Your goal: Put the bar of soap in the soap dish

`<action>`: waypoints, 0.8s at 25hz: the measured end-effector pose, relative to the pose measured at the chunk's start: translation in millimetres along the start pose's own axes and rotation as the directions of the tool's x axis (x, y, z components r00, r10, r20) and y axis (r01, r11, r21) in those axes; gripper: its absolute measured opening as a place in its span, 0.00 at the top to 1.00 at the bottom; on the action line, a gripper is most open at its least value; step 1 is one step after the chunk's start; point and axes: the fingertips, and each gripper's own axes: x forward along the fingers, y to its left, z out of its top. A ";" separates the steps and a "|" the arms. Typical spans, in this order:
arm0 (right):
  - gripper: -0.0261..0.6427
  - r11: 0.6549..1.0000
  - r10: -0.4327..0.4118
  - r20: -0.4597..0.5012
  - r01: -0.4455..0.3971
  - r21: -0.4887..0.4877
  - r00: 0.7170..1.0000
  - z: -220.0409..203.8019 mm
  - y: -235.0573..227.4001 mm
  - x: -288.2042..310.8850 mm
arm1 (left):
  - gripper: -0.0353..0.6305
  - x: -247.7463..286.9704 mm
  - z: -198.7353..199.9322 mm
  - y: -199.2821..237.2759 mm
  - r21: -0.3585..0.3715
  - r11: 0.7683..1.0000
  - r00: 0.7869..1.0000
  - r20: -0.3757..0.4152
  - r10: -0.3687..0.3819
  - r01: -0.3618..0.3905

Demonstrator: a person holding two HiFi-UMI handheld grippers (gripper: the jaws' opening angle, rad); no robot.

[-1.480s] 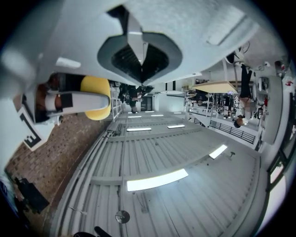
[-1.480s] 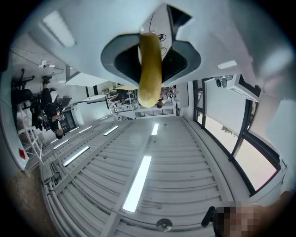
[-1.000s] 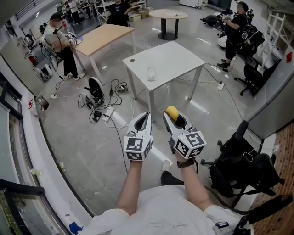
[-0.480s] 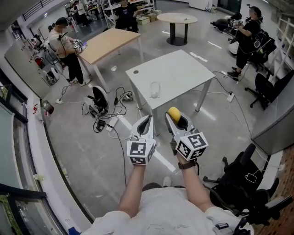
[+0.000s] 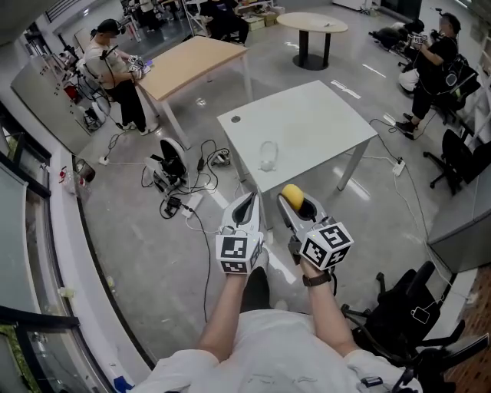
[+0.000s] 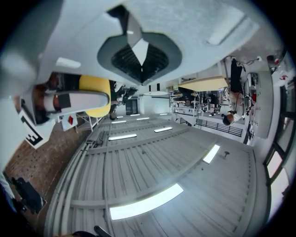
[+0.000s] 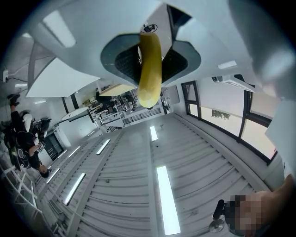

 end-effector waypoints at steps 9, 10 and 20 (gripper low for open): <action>0.79 0.999 0.018 -0.024 -0.019 -0.027 1.000 17.6 -62.7 103.6 | 0.94 102.7 21.2 64.5 0.003 1.000 0.996 0.084 -0.022 0.022; 0.79 0.999 0.023 -0.020 -0.023 -0.038 1.000 22.4 -66.5 118.0 | 0.94 115.5 24.2 71.8 0.039 0.999 0.994 0.105 -0.040 0.036; 0.79 0.998 -0.029 0.103 0.034 -0.046 0.994 82.0 -134.2 222.1 | 0.94 212.2 53.9 155.6 0.035 0.998 0.984 0.173 -0.049 0.043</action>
